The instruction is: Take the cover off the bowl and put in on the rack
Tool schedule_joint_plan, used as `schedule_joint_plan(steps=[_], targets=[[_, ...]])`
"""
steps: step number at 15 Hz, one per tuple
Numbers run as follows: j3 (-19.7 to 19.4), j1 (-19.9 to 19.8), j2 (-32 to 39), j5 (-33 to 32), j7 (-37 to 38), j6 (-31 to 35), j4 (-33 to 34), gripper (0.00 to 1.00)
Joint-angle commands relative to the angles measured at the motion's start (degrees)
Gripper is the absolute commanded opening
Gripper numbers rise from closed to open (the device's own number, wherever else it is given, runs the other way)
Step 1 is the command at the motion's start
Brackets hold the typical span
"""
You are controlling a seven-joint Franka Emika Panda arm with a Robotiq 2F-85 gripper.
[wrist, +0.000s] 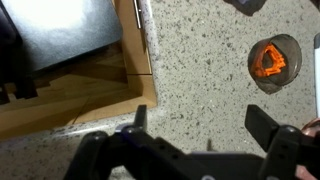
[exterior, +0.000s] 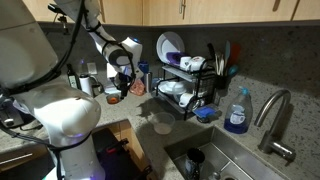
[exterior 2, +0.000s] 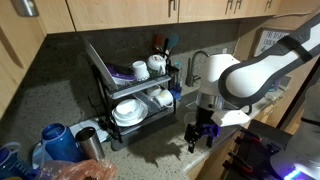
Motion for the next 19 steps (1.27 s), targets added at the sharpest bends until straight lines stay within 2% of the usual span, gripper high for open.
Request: schedule_joint_plan(steps=[1,6,11,12,19], targets=[[-2.9,0.1,-5.8,0.0,-7.0,-9.6,-0.9,1.00],[-5.3,-0.5,-9.3,-0.6,-14.7,-20.6,-0.5,1.00],[-6.2,-1.3,-10.7,-1.0,-18.6,-27.0,-0.1,1.00],[-5.1,-1.3,-9.1,0.2,-17.7,-24.5,0.1,1.00],[-5.1,-1.6,-9.4,0.1,-17.7,-25.6,0.1,1.00]])
